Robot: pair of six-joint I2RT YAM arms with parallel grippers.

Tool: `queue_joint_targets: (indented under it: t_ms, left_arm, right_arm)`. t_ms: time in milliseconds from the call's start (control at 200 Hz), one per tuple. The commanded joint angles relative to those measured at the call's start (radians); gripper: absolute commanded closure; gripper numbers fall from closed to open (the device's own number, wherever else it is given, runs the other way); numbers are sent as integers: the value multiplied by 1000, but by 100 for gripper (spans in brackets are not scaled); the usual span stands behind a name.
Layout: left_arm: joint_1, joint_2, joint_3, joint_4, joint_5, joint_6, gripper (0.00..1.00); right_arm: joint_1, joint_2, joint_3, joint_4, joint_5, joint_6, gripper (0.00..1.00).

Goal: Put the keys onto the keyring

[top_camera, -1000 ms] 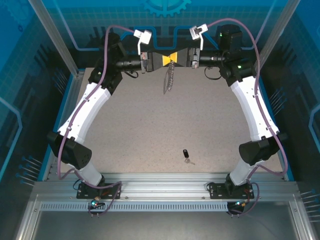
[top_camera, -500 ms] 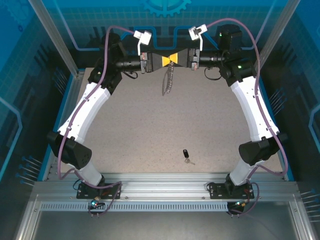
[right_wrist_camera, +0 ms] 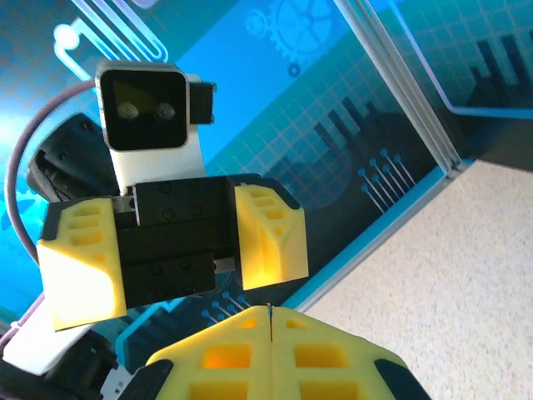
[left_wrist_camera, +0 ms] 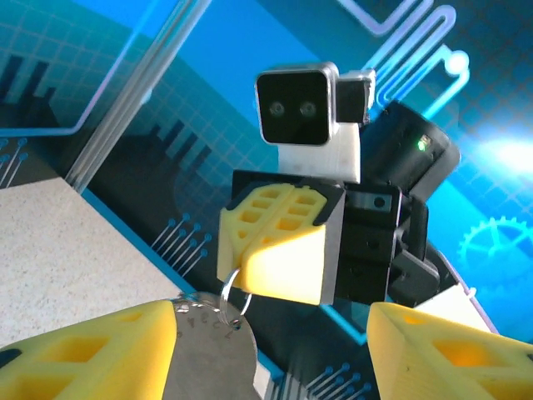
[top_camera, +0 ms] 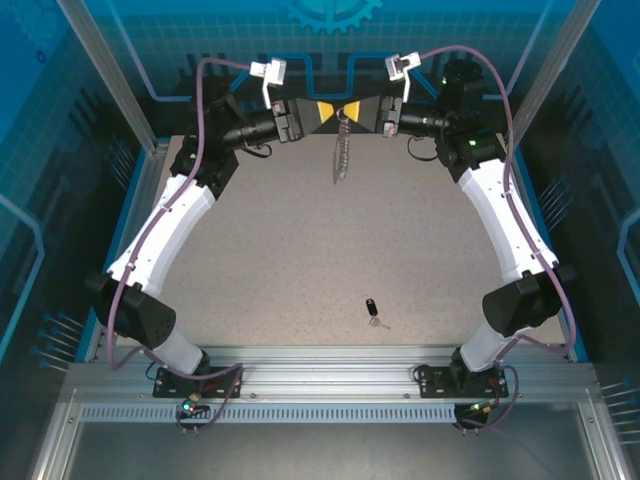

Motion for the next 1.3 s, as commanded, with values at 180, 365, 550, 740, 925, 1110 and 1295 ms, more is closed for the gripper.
queue_joint_targets:
  t_ms: [180,365,550,740,925,1110,1295]
  left_arm:
    - [-3,14,-53,406,-102,-347,51]
    - [-22,34,-42,484,-121,-401,56]
    - [-38,53,-19,504,-119,-416,59]
    - [-45,64,-13,535,-127,-429,60]
    - [-48,61,-18,557,-136,-430,59]
    - [-47,45,-41,574,-159,-420,56]
    - [-48,27,-63,580,-180,-407,50]
  right_arm:
    - [4,-55,-21,413,118,215,100]
    - [31,-37,-1,433,159,234,100]
    - [41,-20,4,501,177,271,100]
    - [57,-7,7,511,183,282,100]
    - [66,-7,-4,504,188,278,100]
    - [68,-14,-21,502,190,276,100]
    - [68,-18,-32,497,190,274,100]
